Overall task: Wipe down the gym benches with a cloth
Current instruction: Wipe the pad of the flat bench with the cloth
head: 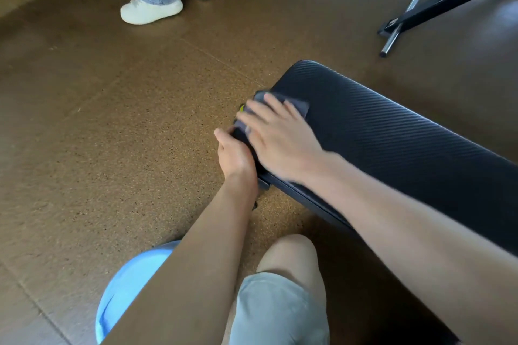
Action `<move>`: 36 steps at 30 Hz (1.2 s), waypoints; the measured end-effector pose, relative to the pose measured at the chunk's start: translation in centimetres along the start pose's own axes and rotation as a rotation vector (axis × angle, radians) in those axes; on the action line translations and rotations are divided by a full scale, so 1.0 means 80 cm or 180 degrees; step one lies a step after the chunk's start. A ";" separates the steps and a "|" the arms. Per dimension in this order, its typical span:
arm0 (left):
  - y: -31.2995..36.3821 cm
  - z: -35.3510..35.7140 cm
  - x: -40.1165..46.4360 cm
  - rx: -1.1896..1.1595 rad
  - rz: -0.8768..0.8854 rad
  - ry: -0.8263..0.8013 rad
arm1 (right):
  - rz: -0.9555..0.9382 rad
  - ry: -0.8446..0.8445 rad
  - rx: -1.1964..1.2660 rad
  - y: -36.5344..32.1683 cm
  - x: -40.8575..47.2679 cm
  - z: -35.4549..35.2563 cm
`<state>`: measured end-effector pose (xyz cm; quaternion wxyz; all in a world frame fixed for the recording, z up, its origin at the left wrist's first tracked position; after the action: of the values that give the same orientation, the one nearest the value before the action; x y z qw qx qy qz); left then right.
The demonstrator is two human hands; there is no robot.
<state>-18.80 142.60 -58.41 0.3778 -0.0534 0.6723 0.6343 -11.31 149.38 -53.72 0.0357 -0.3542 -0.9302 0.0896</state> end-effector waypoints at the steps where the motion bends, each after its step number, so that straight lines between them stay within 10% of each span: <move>1: -0.003 -0.001 0.001 -0.0024 -0.0073 -0.0027 | -0.0115 -0.0031 0.0056 -0.010 -0.026 0.001; 10: 0.001 0.002 -0.006 0.0069 0.0160 0.0068 | -0.0343 -0.0292 -0.0293 0.026 0.021 -0.002; 30: 0.014 0.010 -0.009 0.0758 0.0652 0.0466 | 0.2461 0.0017 0.0023 0.222 -0.061 -0.040; 36: 0.019 0.008 -0.010 0.0863 0.0496 0.0160 | 0.2213 0.0058 0.0110 0.159 0.004 -0.023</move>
<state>-18.81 143.16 -56.65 0.3143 0.0346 0.7632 0.5636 -3.00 159.19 -54.33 0.0173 -0.6500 -0.7519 0.1089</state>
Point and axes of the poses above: each hand's wrist, its own x-axis towards the middle knuckle, its own z-axis out of the palm, y = z × x, the point moved 4 cm from there along x, towards the middle knuckle, and after that the axes turned 6 degrees about z, right-handed, at the moved point
